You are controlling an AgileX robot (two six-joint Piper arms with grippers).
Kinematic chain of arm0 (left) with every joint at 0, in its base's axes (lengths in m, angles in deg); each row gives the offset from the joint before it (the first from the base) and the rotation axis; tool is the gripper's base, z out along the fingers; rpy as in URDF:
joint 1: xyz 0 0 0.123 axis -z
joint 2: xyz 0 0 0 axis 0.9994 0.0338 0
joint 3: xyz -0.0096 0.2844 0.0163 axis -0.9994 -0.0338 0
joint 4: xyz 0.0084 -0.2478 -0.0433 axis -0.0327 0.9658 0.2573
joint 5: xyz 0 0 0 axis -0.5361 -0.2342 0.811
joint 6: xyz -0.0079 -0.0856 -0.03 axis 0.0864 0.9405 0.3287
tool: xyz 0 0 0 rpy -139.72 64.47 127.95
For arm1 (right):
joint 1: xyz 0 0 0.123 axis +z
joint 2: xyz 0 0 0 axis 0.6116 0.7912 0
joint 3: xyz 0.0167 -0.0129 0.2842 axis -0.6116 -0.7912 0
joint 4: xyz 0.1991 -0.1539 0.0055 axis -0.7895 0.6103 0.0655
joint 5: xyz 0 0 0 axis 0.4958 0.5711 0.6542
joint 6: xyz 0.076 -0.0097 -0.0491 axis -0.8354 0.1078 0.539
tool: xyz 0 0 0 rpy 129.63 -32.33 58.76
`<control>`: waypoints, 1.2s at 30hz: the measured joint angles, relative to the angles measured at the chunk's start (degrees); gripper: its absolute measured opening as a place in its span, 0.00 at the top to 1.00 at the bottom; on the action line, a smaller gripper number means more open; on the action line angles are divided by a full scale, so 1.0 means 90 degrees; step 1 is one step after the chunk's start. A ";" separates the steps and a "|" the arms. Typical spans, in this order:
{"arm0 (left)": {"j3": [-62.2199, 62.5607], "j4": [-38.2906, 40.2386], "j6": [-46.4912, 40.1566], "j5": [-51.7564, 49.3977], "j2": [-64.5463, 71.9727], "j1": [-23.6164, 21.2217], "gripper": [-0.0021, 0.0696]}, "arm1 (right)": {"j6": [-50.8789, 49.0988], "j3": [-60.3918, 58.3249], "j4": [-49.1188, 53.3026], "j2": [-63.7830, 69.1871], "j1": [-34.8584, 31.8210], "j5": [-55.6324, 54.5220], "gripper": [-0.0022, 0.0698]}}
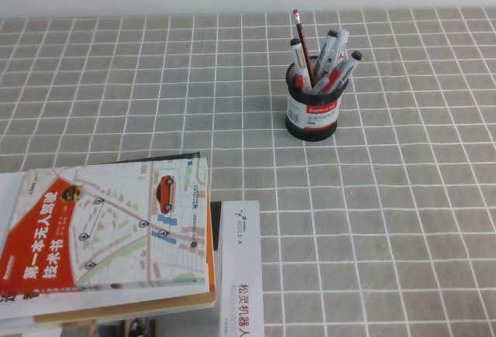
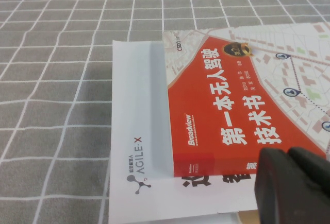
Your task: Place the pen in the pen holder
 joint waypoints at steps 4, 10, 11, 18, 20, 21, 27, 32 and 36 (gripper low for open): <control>0.0000 0.0000 0.0000 0.0000 0.0000 0.0000 0.98 | 0.0000 0.0000 0.0000 0.0000 0.0137 0.0000 0.99; 0.0000 0.0000 0.0000 0.0000 0.0000 0.0000 0.98 | 0.0000 -0.0011 0.0000 0.0000 0.0152 0.0000 0.99; 0.0000 0.0000 0.0000 0.0000 0.0000 0.0000 0.98 | 0.0000 -0.0011 0.0000 0.0000 0.0152 0.0000 0.99; 0.0000 0.0000 0.0000 0.0000 0.0000 0.0000 0.98 | 0.0000 -0.0011 -0.0669 0.0000 0.0152 0.0000 0.99; 0.0000 0.0000 0.0000 0.0000 0.0000 0.0000 0.98 | 0.0000 -0.0011 -0.0738 0.0000 0.0152 0.0000 0.99; 0.0000 0.0000 0.0000 0.0000 0.0000 0.0000 0.98 | 0.0000 -0.0011 -0.0761 0.0000 0.0152 0.0000 0.99; 0.0000 0.0000 0.0000 0.0000 0.0000 0.0000 0.98 | 0.0000 -0.0011 -0.0789 0.0000 0.0152 0.0000 0.99; 0.0000 0.0000 0.0000 0.0000 0.0000 0.0000 0.98 | 0.0000 -0.0011 -0.0804 0.0000 0.0152 0.0000 0.99; 0.0000 0.0000 0.0000 0.0000 0.0000 0.0000 0.98 | 0.0000 -0.0011 -0.0804 0.0000 0.0152 0.0000 0.99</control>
